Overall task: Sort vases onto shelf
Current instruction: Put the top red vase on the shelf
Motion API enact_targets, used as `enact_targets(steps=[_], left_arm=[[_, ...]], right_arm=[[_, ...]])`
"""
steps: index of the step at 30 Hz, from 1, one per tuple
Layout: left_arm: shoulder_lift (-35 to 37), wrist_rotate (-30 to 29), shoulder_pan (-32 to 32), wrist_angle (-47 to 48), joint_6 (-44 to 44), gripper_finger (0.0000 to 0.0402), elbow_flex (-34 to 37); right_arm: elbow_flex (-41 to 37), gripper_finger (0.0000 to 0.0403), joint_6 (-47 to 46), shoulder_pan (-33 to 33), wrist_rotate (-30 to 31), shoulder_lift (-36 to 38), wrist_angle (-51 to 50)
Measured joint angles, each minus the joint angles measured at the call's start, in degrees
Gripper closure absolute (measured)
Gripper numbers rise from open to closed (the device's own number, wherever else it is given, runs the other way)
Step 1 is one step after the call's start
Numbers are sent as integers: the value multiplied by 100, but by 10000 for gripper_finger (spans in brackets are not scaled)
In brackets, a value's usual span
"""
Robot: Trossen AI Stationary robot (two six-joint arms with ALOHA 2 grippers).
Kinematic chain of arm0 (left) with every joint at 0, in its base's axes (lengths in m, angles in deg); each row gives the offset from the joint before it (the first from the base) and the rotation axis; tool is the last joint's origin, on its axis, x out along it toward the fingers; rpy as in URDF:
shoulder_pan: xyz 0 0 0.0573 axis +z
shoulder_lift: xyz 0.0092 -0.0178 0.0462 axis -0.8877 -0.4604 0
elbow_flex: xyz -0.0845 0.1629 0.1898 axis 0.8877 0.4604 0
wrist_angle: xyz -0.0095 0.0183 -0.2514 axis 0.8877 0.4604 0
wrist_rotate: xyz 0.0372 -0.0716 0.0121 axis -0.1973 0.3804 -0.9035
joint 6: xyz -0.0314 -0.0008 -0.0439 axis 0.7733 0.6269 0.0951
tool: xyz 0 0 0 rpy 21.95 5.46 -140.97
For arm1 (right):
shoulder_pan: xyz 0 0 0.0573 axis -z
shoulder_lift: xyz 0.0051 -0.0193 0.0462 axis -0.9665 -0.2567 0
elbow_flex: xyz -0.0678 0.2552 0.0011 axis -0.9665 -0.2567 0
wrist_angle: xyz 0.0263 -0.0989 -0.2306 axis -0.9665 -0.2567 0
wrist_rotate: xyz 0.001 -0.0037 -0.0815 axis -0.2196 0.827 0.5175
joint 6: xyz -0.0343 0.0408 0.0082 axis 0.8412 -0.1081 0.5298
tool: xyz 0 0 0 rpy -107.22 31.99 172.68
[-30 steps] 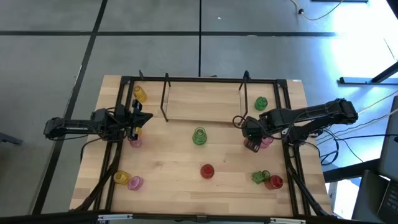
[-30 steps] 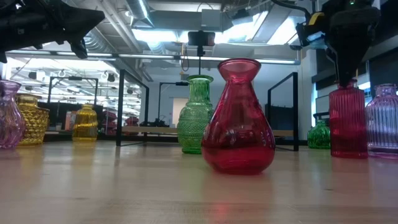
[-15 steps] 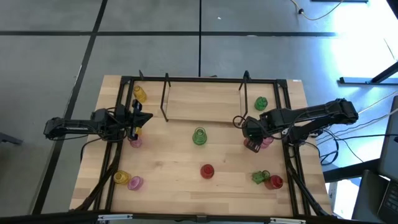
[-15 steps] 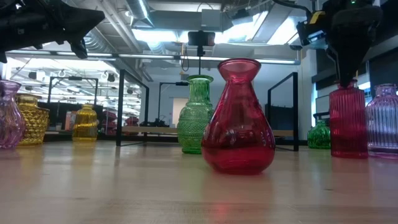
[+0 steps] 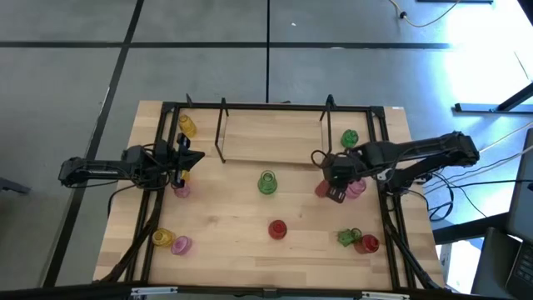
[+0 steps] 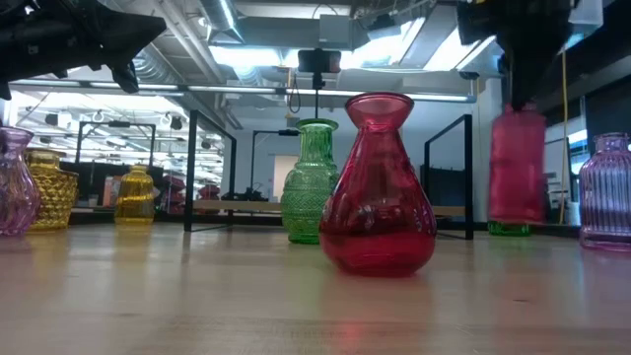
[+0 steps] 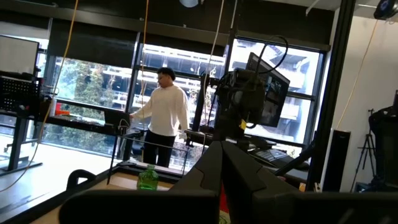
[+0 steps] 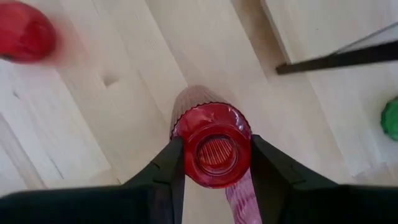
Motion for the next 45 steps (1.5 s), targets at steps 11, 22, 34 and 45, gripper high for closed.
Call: enact_targets(steps=[11, 22, 34, 45], left_arm=[[1, 0, 2, 0, 1, 400, 0], [1, -2, 2, 0, 1, 400, 0], [0, -2, 2, -1, 0, 400, 0], [2, -66, 0, 0, -2, 400, -2]], right_arm=[[661, 283, 617, 0, 206, -16, 429], [1429, 283, 1265, 440, 529, -50, 408], [1505, 283, 2249, 1519, 433, -94, 692], [1509, 283, 3112, 2498, 435, -517, 983]])
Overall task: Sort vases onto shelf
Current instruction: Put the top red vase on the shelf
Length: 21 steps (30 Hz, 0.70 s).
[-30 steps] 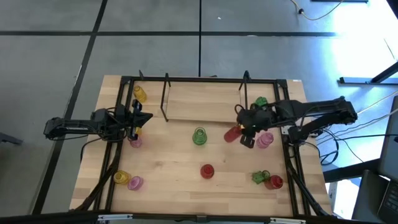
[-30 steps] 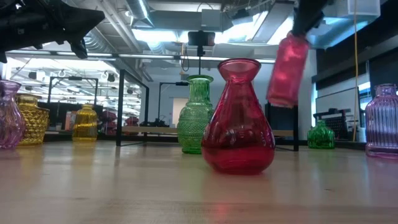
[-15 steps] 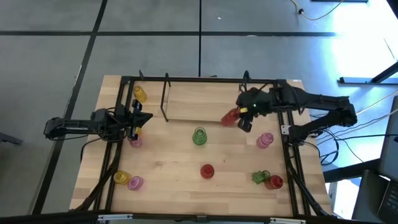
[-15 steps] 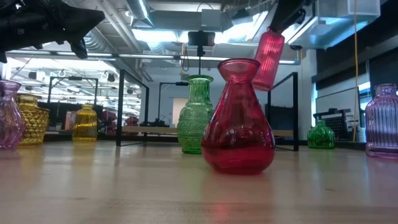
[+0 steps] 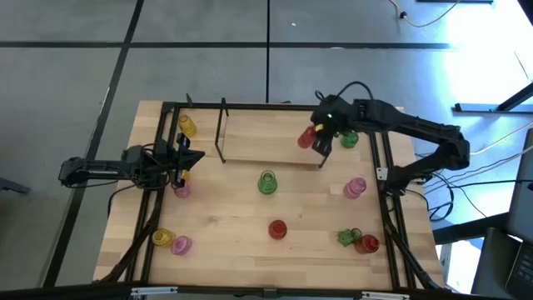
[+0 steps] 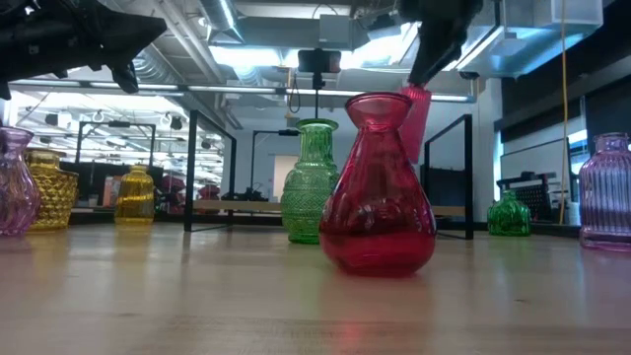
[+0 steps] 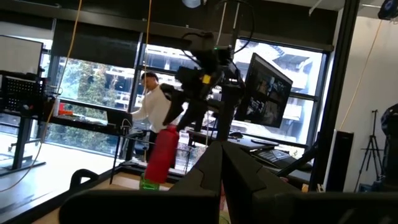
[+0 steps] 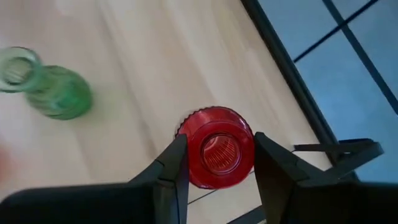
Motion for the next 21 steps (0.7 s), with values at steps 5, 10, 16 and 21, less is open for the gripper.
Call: enact_targets(steps=[5, 10, 16, 21], left_arm=[[0, -21, 2, -2, 0, 400, 0], [0, -20, 0, -2, 0, 400, 0], [0, -22, 0, -2, -1, 400, 0], [0, -22, 2, -2, -2, 400, 0]], right_arm=[[0, 283, 302, 366, 4, -312, 180], [0, 283, 459, 678, 6, -558, 215], [0, 283, 607, 1018, 0, -830, 215], [-2, 283, 691, 1203, 0, -961, 223]])
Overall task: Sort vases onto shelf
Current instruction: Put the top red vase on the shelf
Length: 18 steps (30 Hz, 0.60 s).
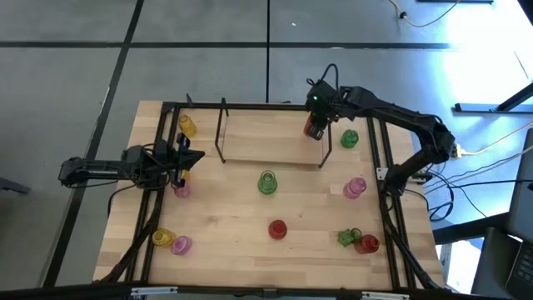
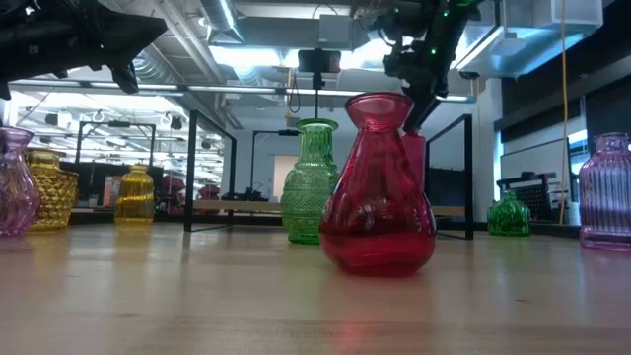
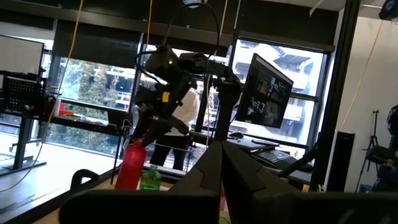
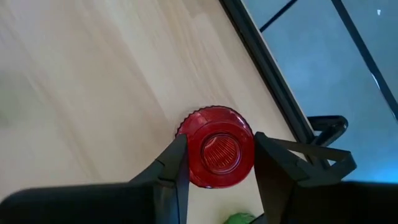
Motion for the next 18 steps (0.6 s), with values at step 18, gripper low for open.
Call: enact_targets(steps=[18], left_arm=[[0, 0, -1, 0, 0, 400, 0]], right_arm=[[0, 260, 67, 137, 48, -244, 203]])
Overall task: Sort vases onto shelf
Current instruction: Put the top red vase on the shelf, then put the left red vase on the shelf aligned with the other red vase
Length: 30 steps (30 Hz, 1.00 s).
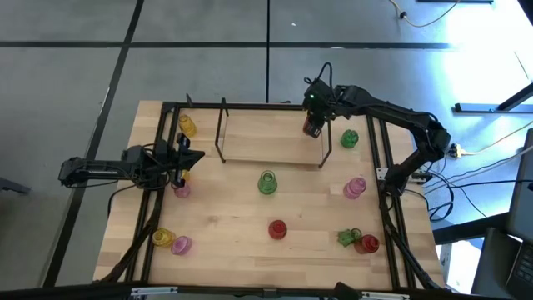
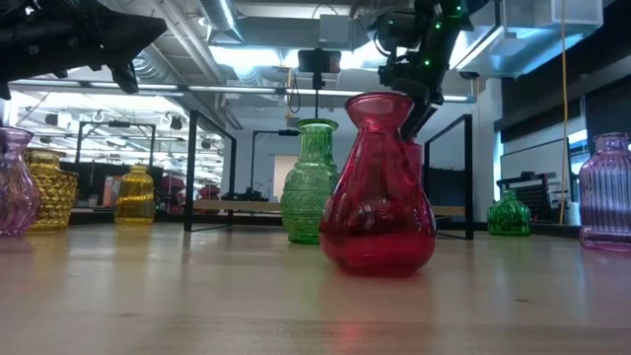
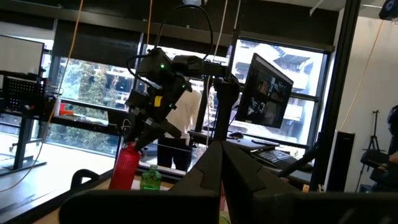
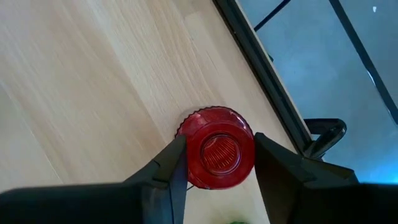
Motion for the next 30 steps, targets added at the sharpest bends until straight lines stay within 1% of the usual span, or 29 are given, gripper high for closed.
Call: enact_targets(steps=[6, 13, 18, 24, 30], left_arm=[[0, 0, 1, 0, 0, 400, 0], [0, 0, -1, 0, 0, 400, 0], [0, 0, -1, 0, 2, 400, 0], [0, 0, -1, 0, 0, 400, 0], [0, 2, 1, 2, 0, 400, 0]], right_arm=[[0, 252, -9, -11, -3, -7, 57], [-4, 198, -13, -11, 148, -7, 61], [-4, 173, -4, -11, 258, -7, 66], [74, 166, 26, -13, 292, 19, -70], [740, 166, -37, -195, 262, 39, -786]])
